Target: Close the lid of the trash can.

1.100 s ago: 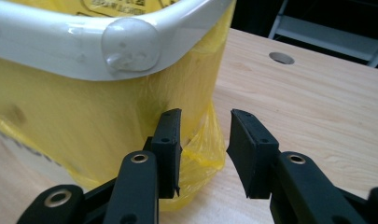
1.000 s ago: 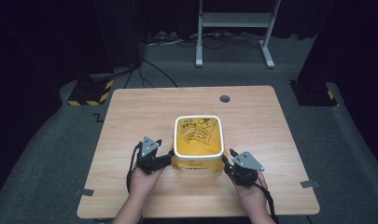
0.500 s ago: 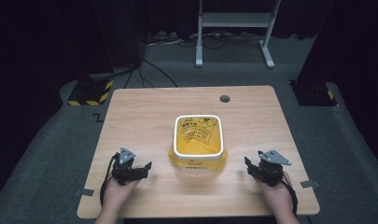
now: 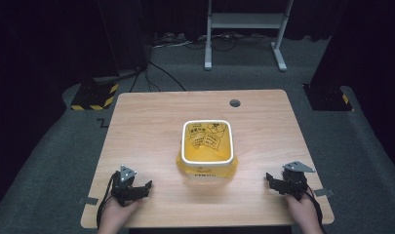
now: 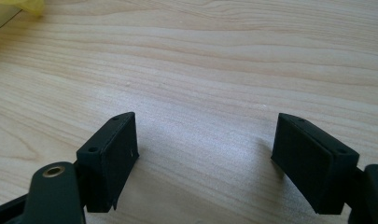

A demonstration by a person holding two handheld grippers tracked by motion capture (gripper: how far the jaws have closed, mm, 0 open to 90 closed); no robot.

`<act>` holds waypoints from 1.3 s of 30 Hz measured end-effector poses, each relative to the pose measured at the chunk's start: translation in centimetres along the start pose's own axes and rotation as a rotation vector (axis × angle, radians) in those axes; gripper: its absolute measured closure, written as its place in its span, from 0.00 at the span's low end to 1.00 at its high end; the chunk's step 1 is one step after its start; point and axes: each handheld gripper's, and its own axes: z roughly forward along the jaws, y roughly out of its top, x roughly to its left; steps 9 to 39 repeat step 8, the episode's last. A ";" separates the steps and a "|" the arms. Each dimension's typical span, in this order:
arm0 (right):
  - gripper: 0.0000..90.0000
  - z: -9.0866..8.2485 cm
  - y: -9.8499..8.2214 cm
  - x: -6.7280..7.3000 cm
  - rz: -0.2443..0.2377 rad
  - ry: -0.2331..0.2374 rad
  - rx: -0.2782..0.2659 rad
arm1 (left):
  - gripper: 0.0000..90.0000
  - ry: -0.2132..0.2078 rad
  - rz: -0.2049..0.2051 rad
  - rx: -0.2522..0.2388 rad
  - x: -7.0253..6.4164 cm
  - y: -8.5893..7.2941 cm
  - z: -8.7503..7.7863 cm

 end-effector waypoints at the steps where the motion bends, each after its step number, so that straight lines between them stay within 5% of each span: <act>1: 0.25 0.0 0.0 0.1 0.002 0.000 -0.001 | 0.15 0.003 0.001 -0.001 0.0 0.0 0.0; 39: 0.24 -0.1 -0.1 0.2 0.008 -0.011 -0.001 | 0.15 0.003 0.005 -0.003 -0.1 -0.1 -0.1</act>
